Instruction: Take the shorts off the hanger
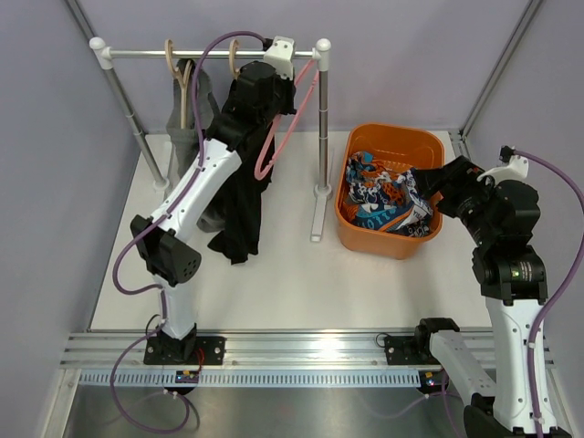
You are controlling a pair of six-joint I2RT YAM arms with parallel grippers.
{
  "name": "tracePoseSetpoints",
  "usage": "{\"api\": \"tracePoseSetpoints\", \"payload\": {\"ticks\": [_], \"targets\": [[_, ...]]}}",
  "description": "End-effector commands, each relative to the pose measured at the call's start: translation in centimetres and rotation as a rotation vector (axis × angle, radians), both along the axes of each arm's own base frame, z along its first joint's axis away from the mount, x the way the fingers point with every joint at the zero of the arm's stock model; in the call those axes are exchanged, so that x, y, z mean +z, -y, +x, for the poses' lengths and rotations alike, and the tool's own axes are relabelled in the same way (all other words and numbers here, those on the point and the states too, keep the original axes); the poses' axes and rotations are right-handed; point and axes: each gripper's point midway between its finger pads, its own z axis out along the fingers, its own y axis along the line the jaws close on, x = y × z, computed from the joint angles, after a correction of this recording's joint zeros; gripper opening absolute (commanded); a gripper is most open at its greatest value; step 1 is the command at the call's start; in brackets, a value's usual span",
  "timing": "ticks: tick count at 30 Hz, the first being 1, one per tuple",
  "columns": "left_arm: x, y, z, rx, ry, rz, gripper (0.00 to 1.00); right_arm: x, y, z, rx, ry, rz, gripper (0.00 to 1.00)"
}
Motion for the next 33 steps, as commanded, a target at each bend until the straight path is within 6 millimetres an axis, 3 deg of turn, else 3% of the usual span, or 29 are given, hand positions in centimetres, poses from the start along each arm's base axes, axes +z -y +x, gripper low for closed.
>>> {"api": "tracePoseSetpoints", "payload": {"ticks": [1, 2, 6, 14, 22, 26, 33], "targets": [[1.9, -0.1, -1.1, -0.038, 0.047, -0.038, 0.17, 0.7, -0.7, -0.2, 0.040, 0.036, -0.003, 0.87], [2.4, 0.0, -1.5, -0.055, 0.055, -0.042, 0.26, 0.7, -0.7, -0.2, 0.041, 0.036, -0.002, 0.87], [4.7, -0.7, -2.8, -0.058, 0.095, -0.056, 0.38, 0.6, -0.6, -0.2, 0.035, 0.034, -0.005, 0.87], [8.2, -4.1, -6.5, -0.004, 0.158, -0.087, 0.43, 0.7, -0.5, -0.3, 0.033, 0.040, -0.007, 0.87], [9.8, -8.0, -10.1, 0.075, 0.204, -0.081, 0.45, 0.2, -0.5, -0.3, 0.034, 0.032, -0.003, 0.87], [9.2, -10.2, -10.2, 0.182, 0.180, -0.057, 0.45, 0.0, -0.6, -0.2, 0.033, 0.028, 0.001, 0.87], [7.0, -11.2, -9.8, 0.250, 0.117, -0.027, 0.43, -0.2, -0.6, -0.1, 0.032, 0.024, 0.004, 0.87]]}}
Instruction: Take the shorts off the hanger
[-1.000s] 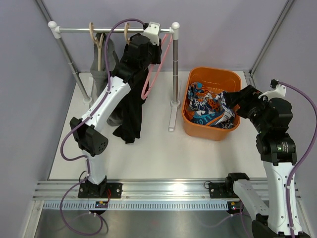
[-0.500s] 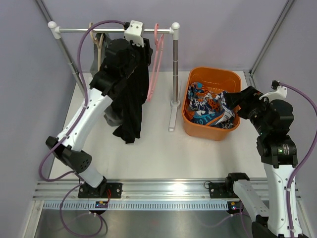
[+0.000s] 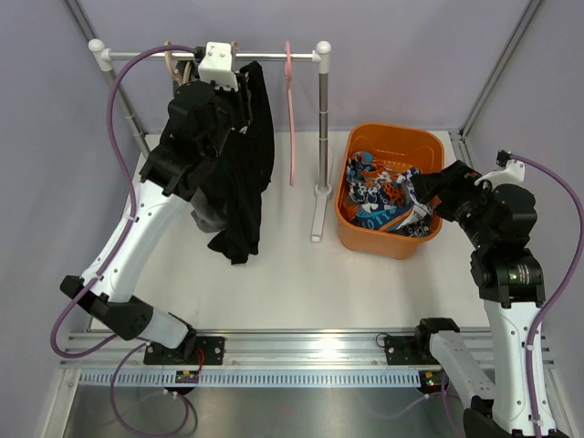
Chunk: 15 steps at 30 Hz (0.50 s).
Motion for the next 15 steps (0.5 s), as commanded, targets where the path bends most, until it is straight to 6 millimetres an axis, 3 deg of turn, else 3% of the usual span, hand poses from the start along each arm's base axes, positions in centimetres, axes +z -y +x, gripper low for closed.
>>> {"api": "tracePoseSetpoints", "payload": {"ticks": [1, 15], "targets": [[-0.9, -1.2, 0.6, 0.074, -0.020, 0.013, 0.43, 1.0, -0.4, 0.2, 0.021, 0.041, 0.002, 0.87], [-4.2, 0.3, 4.6, 0.094, -0.089, 0.086, 0.40, 0.3, -0.1, 0.4, 0.009, 0.031, -0.012, 0.88]]}}
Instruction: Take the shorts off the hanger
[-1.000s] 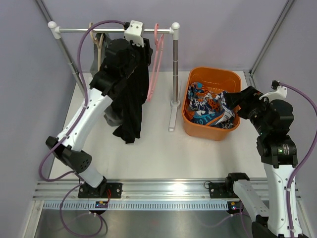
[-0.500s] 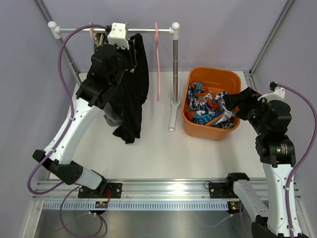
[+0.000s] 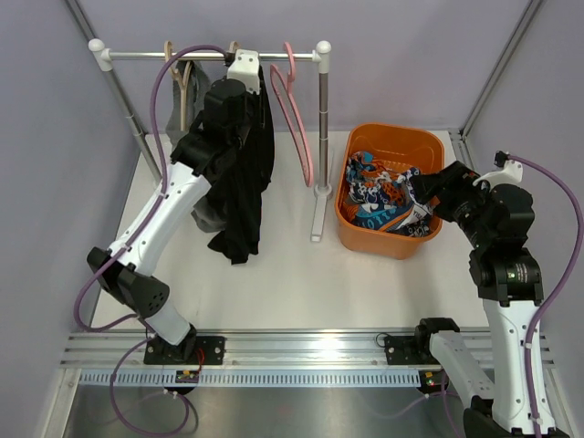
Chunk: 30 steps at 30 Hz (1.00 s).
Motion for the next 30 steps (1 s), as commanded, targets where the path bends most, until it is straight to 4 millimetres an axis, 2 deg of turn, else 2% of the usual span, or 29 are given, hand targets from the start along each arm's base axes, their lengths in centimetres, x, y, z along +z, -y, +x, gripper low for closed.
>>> {"api": "tracePoseSetpoints", "payload": {"ticks": [1, 9, 14, 18, 22, 28, 30], "targets": [[1.4, -0.5, 1.2, 0.038, 0.044, 0.001, 0.40, 0.7, -0.1, 0.3, 0.011, 0.039, -0.013, 0.87], [0.6, -0.7, 3.1, 0.091, 0.045, 0.058, 0.40, 0.0, -0.2, 1.0, 0.016, 0.027, -0.016, 0.88], [2.0, 0.4, 1.8, -0.014, 0.104, 0.019, 0.41, -0.3, -0.2, 1.1, 0.015, 0.021, -0.019, 0.88], [4.4, -0.4, -0.2, -0.031, 0.160, -0.015, 0.41, -0.3, -0.2, 1.2, 0.015, 0.021, -0.019, 0.88], [6.0, -1.8, -0.9, 0.016, 0.178, 0.004, 0.43, -0.5, -0.3, 1.4, 0.018, 0.015, -0.015, 0.88], [6.1, -2.2, -1.5, 0.016, 0.176, 0.017, 0.44, -0.5, -0.4, 1.5, 0.024, 0.014, -0.008, 0.88], [5.5, -2.2, -1.0, 0.019, 0.157, 0.036, 0.44, -0.5, -0.4, 1.6, 0.026, 0.012, -0.006, 0.88]]}}
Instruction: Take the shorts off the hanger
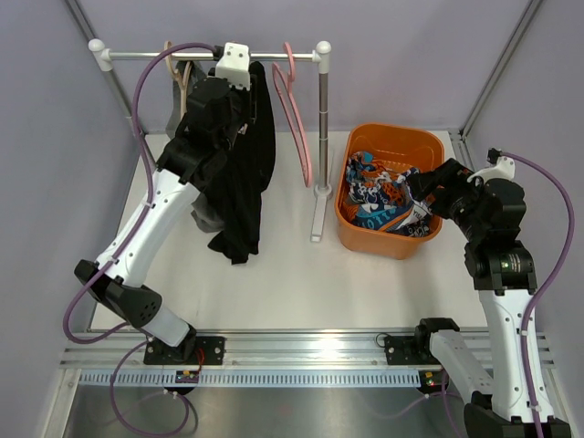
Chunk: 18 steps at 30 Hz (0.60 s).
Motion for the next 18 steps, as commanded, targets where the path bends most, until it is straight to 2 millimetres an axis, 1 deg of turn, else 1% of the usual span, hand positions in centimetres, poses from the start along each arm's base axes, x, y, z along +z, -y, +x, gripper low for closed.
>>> {"api": "tracePoseSetpoints", "payload": {"ticks": [1, 5, 8, 15, 18], "targets": [[2.1, -1.2, 0.0, 0.041, 0.048, -0.002, 0.44, 1.0, -0.4, 0.3, 0.024, 0.044, -0.004, 0.88], [1.1, -1.2, 0.8, 0.062, 0.024, 0.000, 0.44, 1.0, -0.4, 0.2, 0.023, 0.045, -0.008, 0.88], [1.1, -1.4, 1.1, 0.080, 0.030, -0.010, 0.44, 0.8, -0.4, 0.4, 0.025, 0.040, -0.007, 0.87], [0.9, -0.7, 2.7, 0.077, 0.018, 0.006, 0.44, 0.3, -0.3, 0.5, 0.025, 0.031, -0.015, 0.88], [0.4, -0.7, 3.5, 0.082, 0.003, 0.010, 0.44, 0.2, -0.3, 0.6, 0.024, 0.028, -0.017, 0.88]]}}
